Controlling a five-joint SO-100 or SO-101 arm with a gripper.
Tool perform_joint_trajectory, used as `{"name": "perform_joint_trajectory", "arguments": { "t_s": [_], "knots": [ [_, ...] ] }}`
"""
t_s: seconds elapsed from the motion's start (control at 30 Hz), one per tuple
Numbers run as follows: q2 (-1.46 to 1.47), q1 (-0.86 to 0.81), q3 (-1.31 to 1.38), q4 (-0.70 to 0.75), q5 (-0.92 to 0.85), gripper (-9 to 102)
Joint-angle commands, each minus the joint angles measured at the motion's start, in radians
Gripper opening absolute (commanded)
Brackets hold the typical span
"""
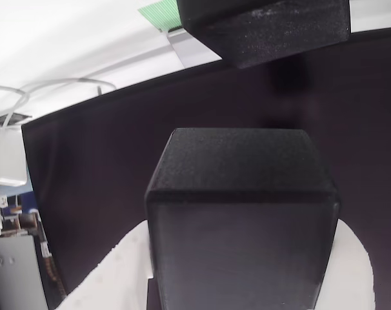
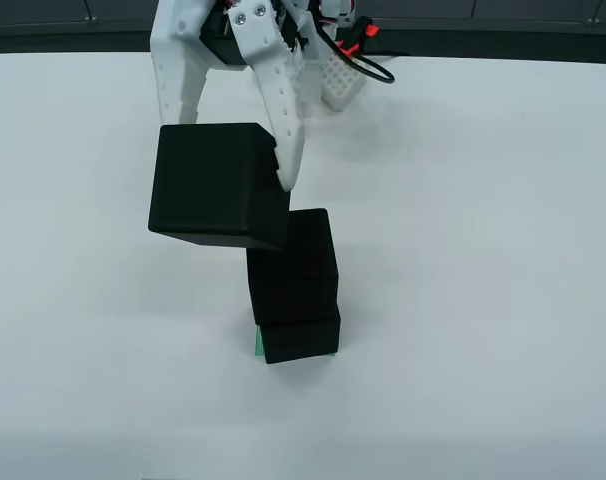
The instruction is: Stack 3 Blocks on the chosen place.
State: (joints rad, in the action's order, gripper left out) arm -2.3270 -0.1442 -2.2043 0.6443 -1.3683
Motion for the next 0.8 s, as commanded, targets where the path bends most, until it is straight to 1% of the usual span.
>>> {"name": "perform_joint_trajectory", "arguments": {
  "t_s": [0.0,0.13,0.3,0.47,0.6,0.77],
  "knots": [
    [-0.041,0.008,-0.029,-0.118,-0.006,24],
    [-0.041,0.017,-0.086,-0.201,-0.008,24],
    [-0.055,0.017,-0.225,-0.422,-0.034,25],
    [-0.098,0.034,-0.288,-0.488,-0.048,25],
    [-0.118,0.055,-0.310,-0.509,-0.048,25],
    [-0.104,0.077,-0.345,-0.611,-0.055,25]
  ]
}}
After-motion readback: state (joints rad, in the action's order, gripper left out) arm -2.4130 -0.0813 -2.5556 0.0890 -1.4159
